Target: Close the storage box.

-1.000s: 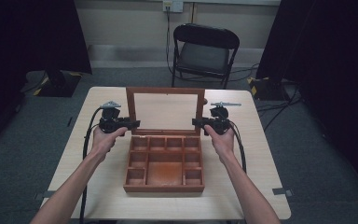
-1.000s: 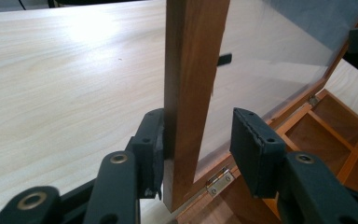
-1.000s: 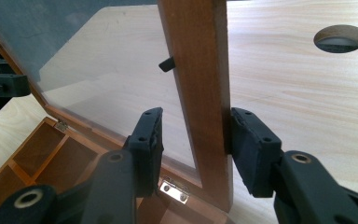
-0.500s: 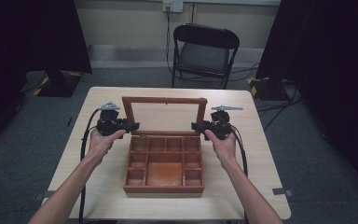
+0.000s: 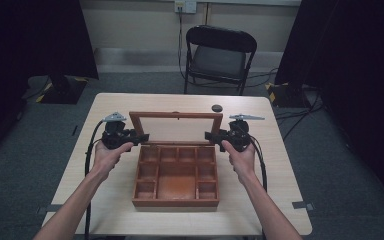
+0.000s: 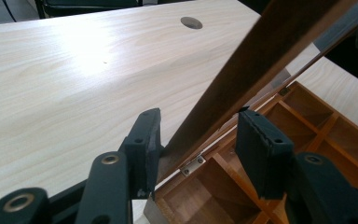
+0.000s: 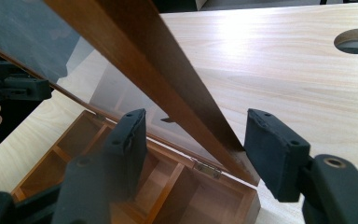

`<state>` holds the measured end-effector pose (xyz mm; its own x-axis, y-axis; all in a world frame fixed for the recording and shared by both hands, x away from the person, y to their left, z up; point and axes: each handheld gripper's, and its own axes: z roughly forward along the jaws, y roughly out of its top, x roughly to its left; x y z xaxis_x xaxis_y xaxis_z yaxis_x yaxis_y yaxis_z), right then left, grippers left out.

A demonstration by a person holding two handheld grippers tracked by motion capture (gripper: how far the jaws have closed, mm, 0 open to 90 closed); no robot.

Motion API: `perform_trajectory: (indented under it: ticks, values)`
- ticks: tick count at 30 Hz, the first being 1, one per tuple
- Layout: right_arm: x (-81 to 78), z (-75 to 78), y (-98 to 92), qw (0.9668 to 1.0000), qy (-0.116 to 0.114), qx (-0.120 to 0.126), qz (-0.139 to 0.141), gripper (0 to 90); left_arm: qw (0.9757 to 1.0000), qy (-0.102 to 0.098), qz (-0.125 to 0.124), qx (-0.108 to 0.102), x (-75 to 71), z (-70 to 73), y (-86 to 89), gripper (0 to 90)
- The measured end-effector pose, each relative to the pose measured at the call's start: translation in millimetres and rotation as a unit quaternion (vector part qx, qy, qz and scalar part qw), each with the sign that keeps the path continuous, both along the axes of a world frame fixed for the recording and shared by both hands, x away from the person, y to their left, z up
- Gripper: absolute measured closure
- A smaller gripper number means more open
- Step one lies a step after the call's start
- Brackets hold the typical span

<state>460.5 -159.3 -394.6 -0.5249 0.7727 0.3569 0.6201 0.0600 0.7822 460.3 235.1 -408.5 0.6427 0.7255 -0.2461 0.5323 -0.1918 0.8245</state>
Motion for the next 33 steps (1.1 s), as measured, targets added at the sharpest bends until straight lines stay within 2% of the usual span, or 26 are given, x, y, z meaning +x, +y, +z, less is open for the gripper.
perform_trajectory:
  ticks: [6, 7, 8, 12, 15, 18, 22, 25, 27, 29, 30, 33]
  values:
    - [-1.6, -0.2, 3.1, 1.0000, 0.003, -0.003, 0.003, 34.8, 0.9998, 0.004, 0.002, -0.020, -3.5, 2.5, 3.2, 48.5]
    - [-1.1, -0.6, 3.1, 1.0000, 0.004, -0.002, 0.002, 33.9, 0.9999, 0.003, 0.000, -0.015, -4.0, 3.5, 3.8, 48.5]
    - [-0.9, -0.9, 3.0, 1.0000, 0.004, -0.001, 0.003, 33.4, 0.9998, 0.001, 0.000, -0.020, -4.5, 3.7, 3.6, 48.6]
    - [-1.4, -1.5, 1.7, 0.9999, 0.008, 0.000, 0.008, 31.0, 0.9999, -0.004, -0.005, -0.015, -6.2, 5.2, 3.7, 48.8]
    - [-2.5, -0.8, -1.3, 0.9999, 0.011, -0.001, -0.002, 25.2, 0.9999, -0.007, -0.006, -0.013, -7.0, 5.8, 3.6, 48.9]
    - [-4.0, 3.1, -7.0, 0.9998, 0.019, 0.009, -0.006, 23.8, 0.9999, -0.005, -0.006, -0.014, -7.1, 5.8, 4.0, 48.9]
    - [-9.2, 8.4, -16.3, 0.9998, 0.017, 0.011, -0.005, 23.1, 0.9997, -0.003, -0.004, -0.024, -7.0, 6.3, 4.4, 47.7]
    - [-13.0, 11.3, -23.0, 0.9999, 0.013, -0.002, -0.007, 23.2, 0.9995, -0.006, 0.000, -0.029, -8.3, 8.9, 5.0, 47.3]
    - [-14.8, 11.5, -26.4, 0.9994, 0.014, -0.028, -0.016, 23.2, 0.9992, -0.011, -0.001, -0.038, -8.9, 10.7, 6.0, 47.3]
    - [-15.1, 10.5, -30.6, 0.9991, 0.021, -0.035, -0.013, 23.5, 0.9990, -0.014, 0.000, -0.042, -9.6, 12.5, 6.4, 47.3]
    - [-14.7, 10.4, -32.9, 0.9987, 0.018, -0.044, -0.018, 23.6, 0.9990, -0.015, -0.002, -0.042, -9.6, 12.8, 6.5, 47.4]
    - [-11.9, 11.0, -40.0, 0.9984, 0.015, -0.047, -0.028, 24.4, 0.9991, -0.018, -0.005, -0.038, -10.1, 13.5, 6.4, 47.9]
